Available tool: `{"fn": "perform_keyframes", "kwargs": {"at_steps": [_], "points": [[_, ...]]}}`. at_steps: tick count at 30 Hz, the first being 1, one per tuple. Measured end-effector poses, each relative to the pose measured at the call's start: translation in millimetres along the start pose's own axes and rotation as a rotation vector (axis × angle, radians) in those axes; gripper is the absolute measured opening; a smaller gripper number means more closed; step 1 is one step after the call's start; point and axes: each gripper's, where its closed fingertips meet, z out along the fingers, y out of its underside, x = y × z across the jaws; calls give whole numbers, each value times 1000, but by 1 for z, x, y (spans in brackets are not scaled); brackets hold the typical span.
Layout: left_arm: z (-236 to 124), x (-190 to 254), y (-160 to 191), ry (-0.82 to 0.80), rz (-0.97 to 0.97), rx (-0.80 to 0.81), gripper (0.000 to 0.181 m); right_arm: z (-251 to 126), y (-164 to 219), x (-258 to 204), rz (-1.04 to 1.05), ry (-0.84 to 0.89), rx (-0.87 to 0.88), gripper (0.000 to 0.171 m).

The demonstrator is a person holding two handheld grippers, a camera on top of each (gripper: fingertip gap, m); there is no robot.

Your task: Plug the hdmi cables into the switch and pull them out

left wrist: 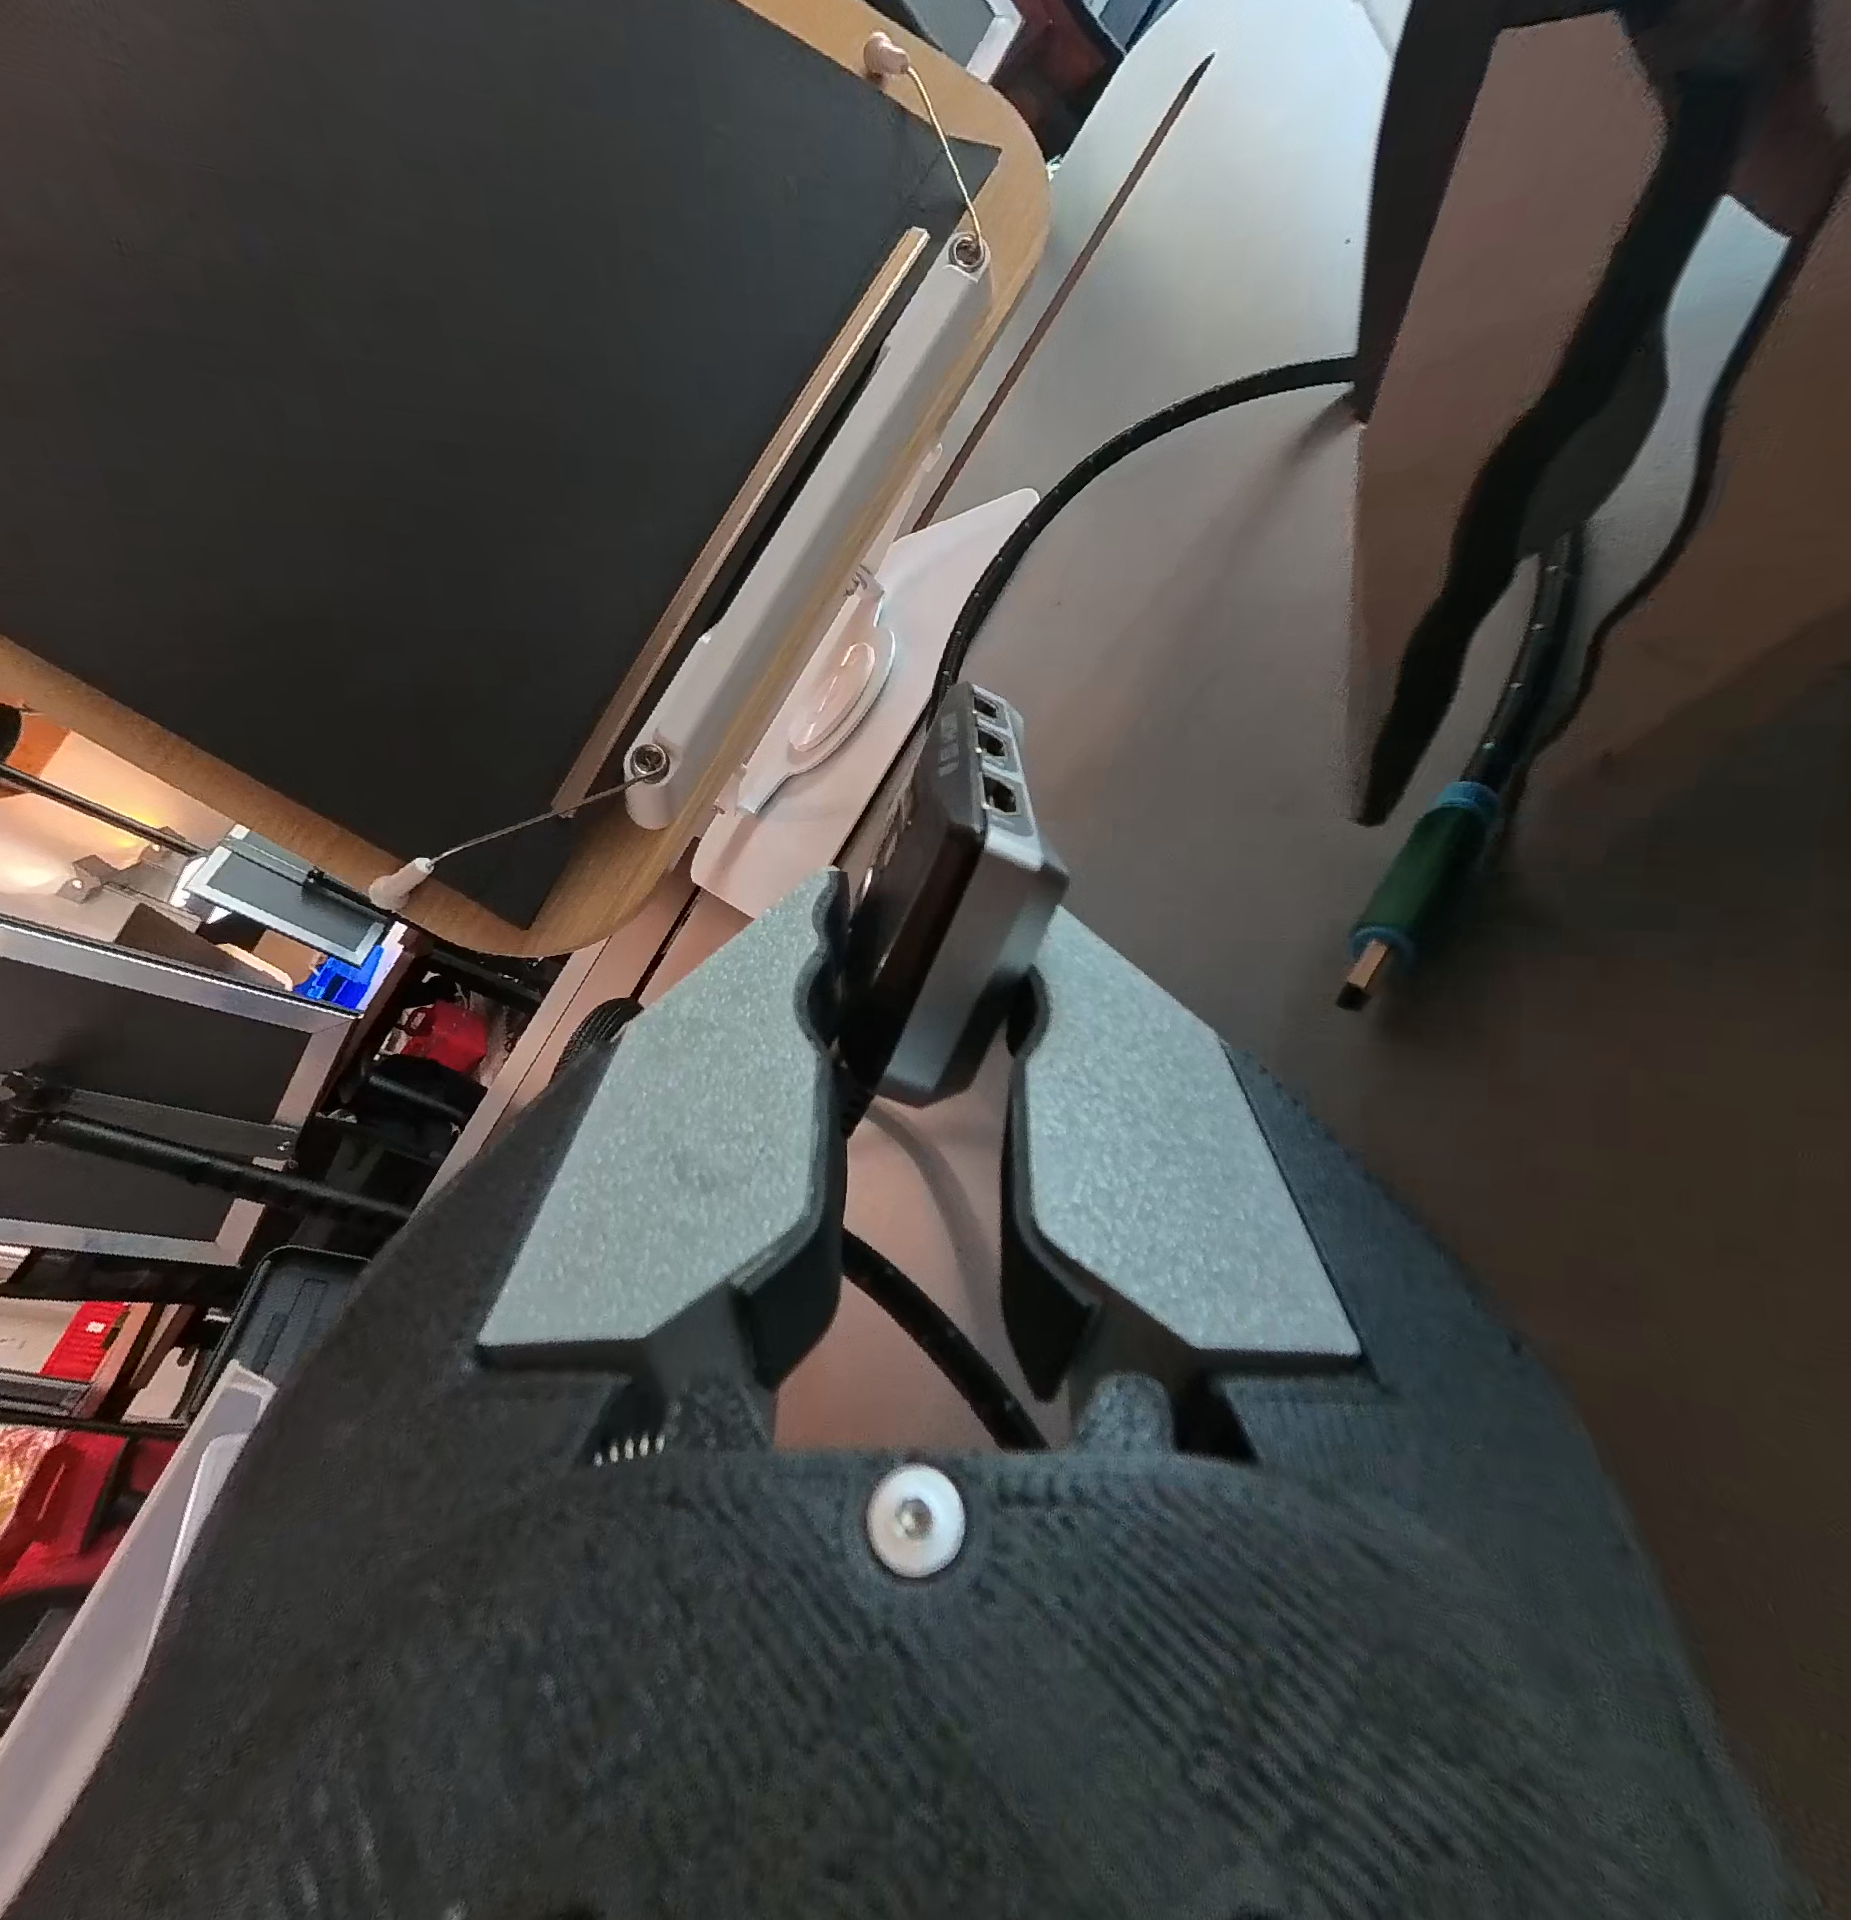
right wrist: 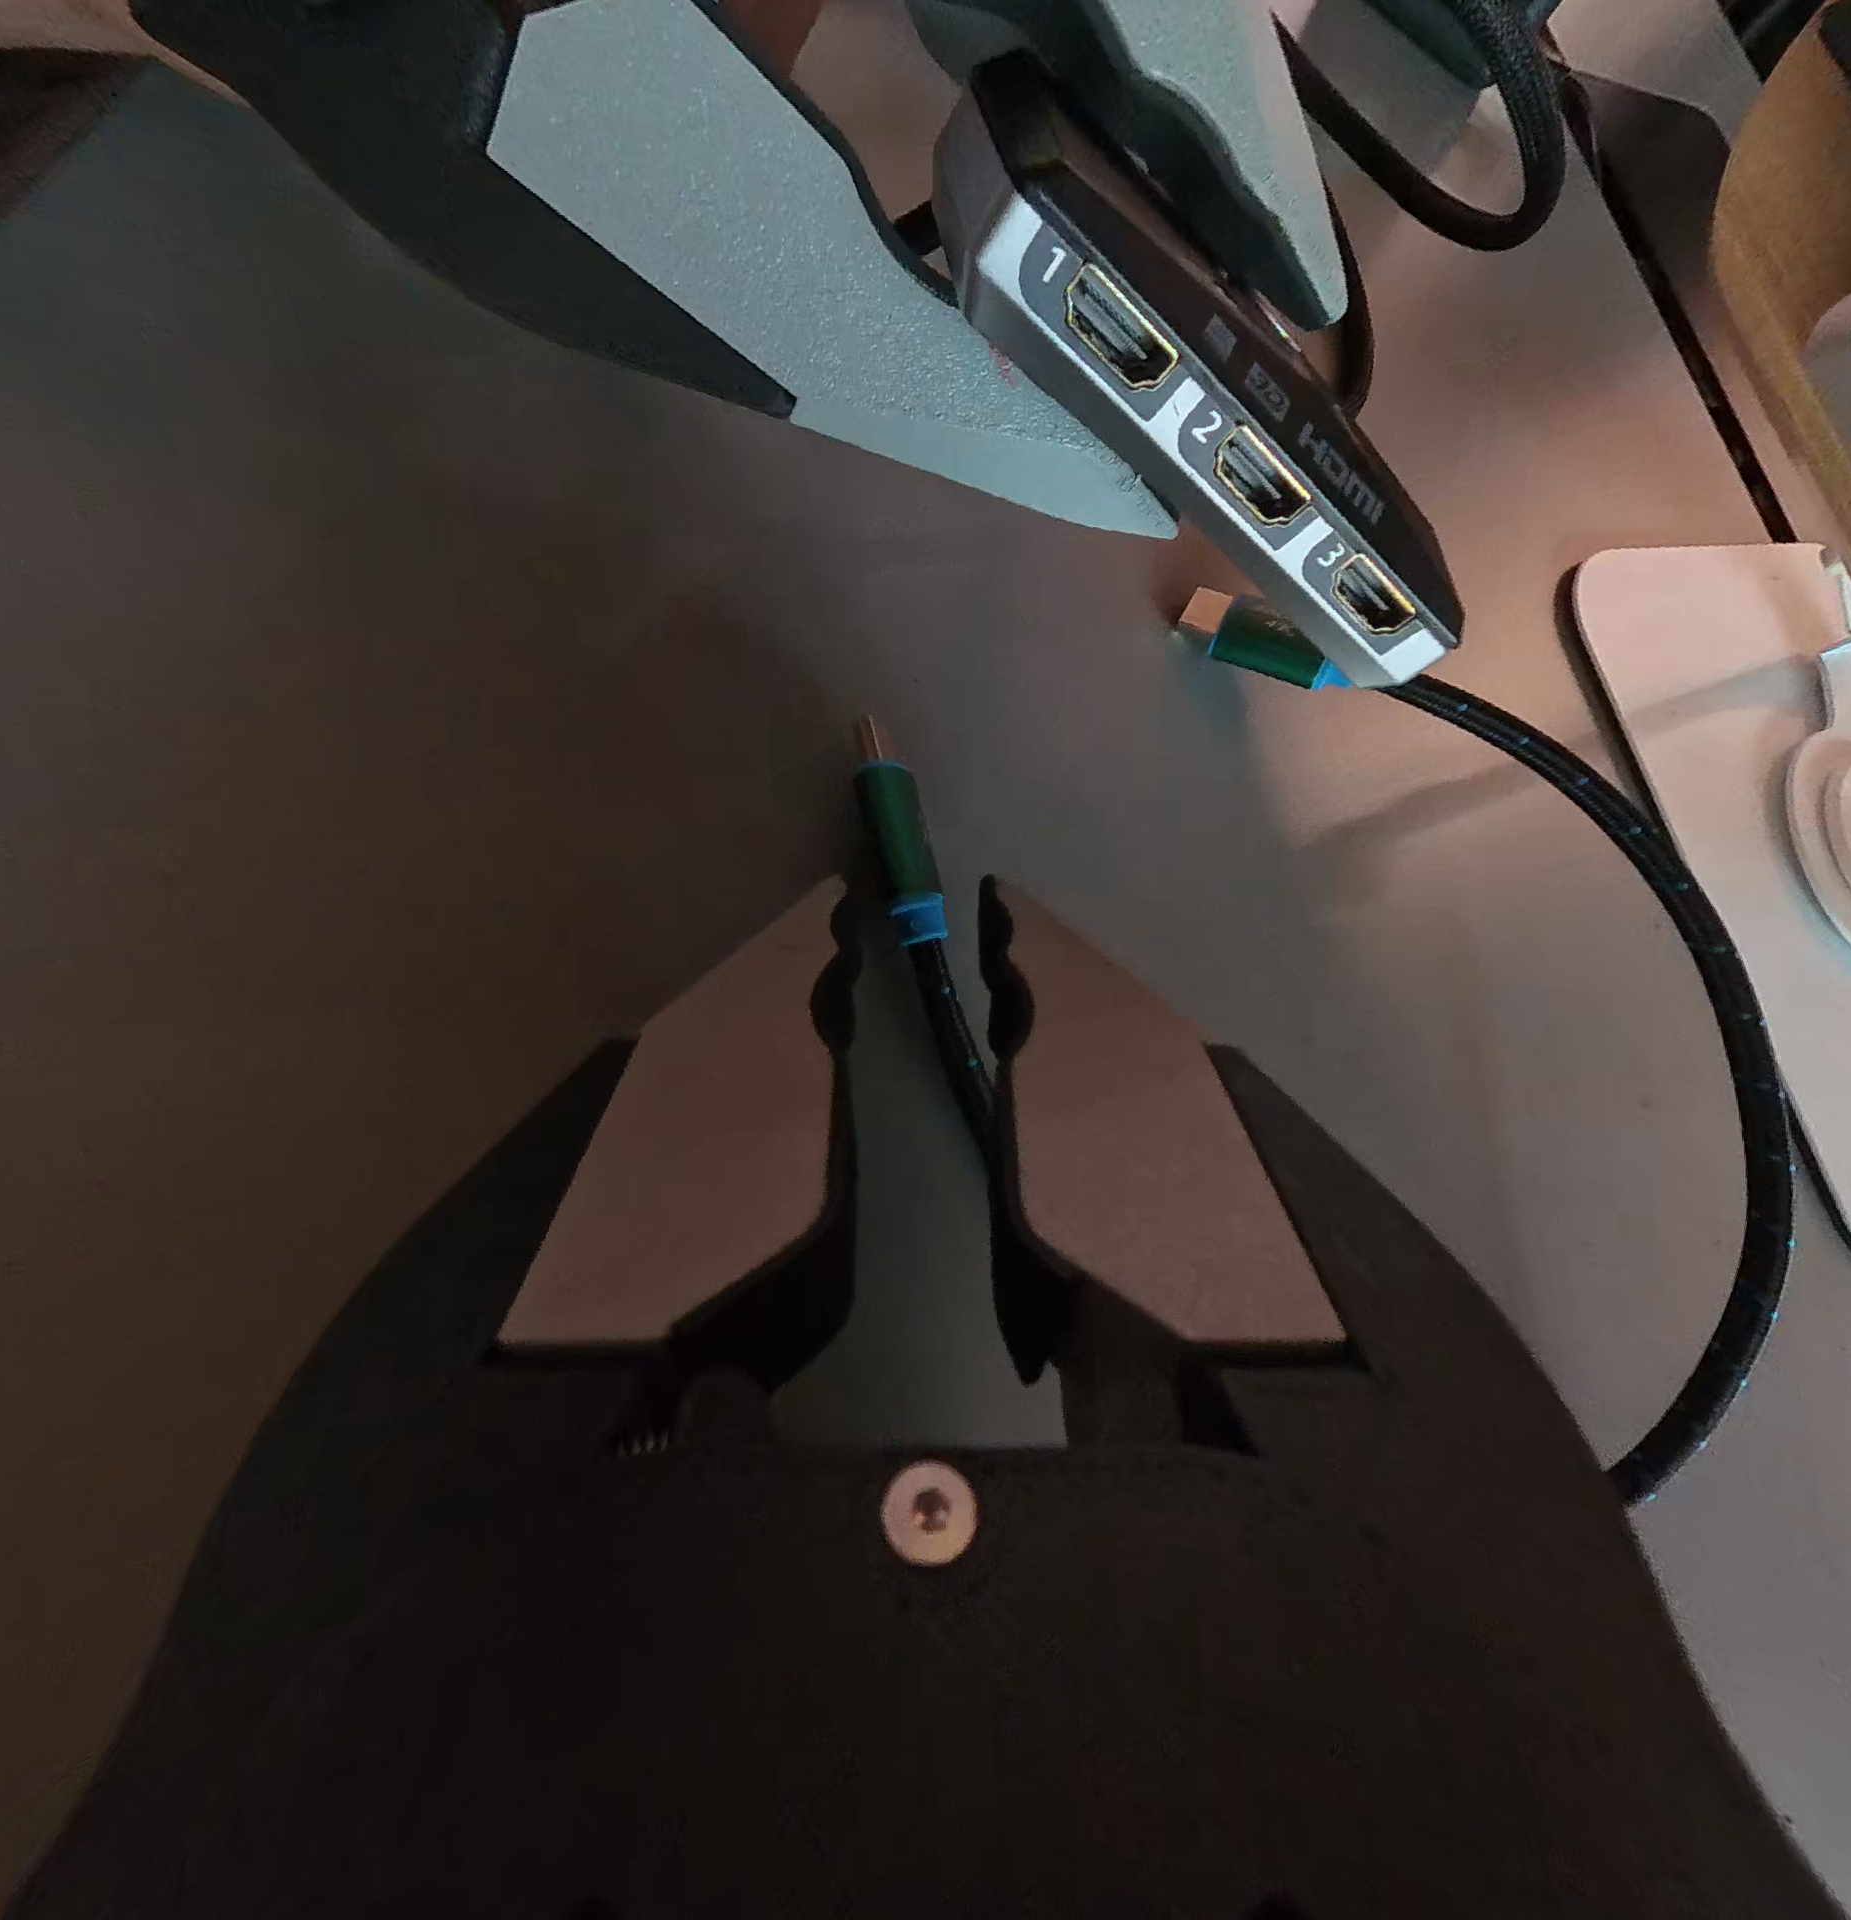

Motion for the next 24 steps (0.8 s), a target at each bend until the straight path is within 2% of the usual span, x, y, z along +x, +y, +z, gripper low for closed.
{"fn": "perform_keyframes", "kwargs": {"at_steps": [5, 9, 17, 21, 24], "points": [[0, 0, 0, 0, 0, 0, 28, -3, 5, 2, 17, -12, -8, 19], [0, -1, 0, -2, -1, 1, 28, -4, 4, 1, 14, -32, 2, 9], [1, 0, 0, -3, 1, 1, 27, 1, 1, 5, -86, 55, -1, 7], [1, -1, 1, -10, 20, -4, 27, -9, -6, 22, -95, 173, 14, 6], [2, 0, 2, -22, 51, -17, 27, -27, -11, 46, -137, 355, 8, 5]]}}
